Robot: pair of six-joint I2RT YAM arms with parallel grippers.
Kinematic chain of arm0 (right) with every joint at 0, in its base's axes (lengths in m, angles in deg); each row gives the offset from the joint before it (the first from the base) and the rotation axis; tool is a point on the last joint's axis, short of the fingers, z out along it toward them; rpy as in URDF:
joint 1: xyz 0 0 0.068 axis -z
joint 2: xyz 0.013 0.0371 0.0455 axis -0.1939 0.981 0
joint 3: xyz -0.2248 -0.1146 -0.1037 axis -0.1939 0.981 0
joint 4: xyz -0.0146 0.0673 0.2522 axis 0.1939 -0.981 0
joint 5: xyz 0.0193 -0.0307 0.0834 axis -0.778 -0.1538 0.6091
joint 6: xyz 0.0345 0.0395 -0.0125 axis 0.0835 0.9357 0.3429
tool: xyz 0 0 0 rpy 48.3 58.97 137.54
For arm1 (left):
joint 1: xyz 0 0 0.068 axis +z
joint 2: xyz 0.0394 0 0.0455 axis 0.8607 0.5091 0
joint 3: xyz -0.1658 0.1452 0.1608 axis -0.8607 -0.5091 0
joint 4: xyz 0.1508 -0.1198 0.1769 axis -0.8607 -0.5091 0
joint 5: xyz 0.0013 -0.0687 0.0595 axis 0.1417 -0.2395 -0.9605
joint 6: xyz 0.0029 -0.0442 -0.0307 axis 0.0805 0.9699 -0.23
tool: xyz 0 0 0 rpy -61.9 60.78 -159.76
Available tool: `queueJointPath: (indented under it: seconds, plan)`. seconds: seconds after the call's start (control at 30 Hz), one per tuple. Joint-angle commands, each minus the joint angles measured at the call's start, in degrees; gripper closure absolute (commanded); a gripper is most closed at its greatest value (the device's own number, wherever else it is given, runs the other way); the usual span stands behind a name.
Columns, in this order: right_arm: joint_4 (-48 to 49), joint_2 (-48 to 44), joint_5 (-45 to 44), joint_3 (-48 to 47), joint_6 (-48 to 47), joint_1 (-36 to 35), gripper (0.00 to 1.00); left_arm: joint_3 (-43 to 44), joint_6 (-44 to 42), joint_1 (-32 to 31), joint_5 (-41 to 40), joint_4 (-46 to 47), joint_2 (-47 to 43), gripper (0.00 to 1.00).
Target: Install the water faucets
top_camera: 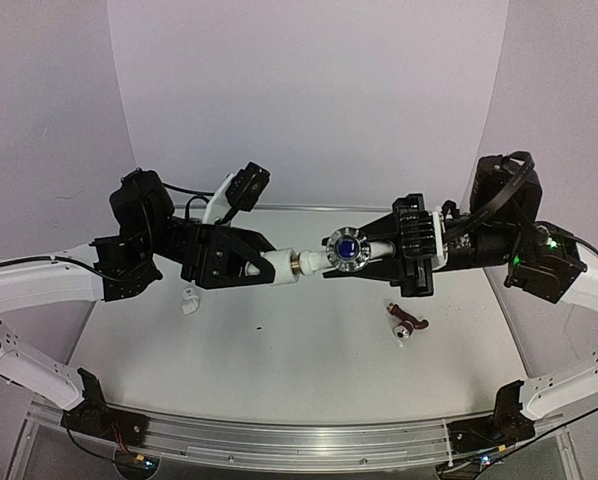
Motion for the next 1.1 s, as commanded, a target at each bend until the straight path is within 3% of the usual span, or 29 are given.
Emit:
queueJointPath:
  seconds: [0.0, 0.3, 0.67, 1.07]
  plan:
    - [7.9, 0.2, -1.1, 1.0, 4.1, -0.4, 1.00, 2.8, -3.0, -1.1, -2.7, 0.1, -1.5, 1.00]
    - [7.8, 1.5, -1.7, 0.0, 13.1, -0.4, 1.00, 5.8, -11.2, -1.2, -4.9, -12.5, -2.9, 1.00]
    - [8.2, 2.4, -3.0, -0.4, 28.5, -0.3, 1.00, 7.0, -19.6, -2.1, -9.9, -20.1, -5.4, 1.00]
    - [9.8, 3.8, -5.1, 0.6, 48.1, -0.4, 1.00, 6.7, -31.5, -3.4, -22.5, -27.7, -10.2, 1.00]
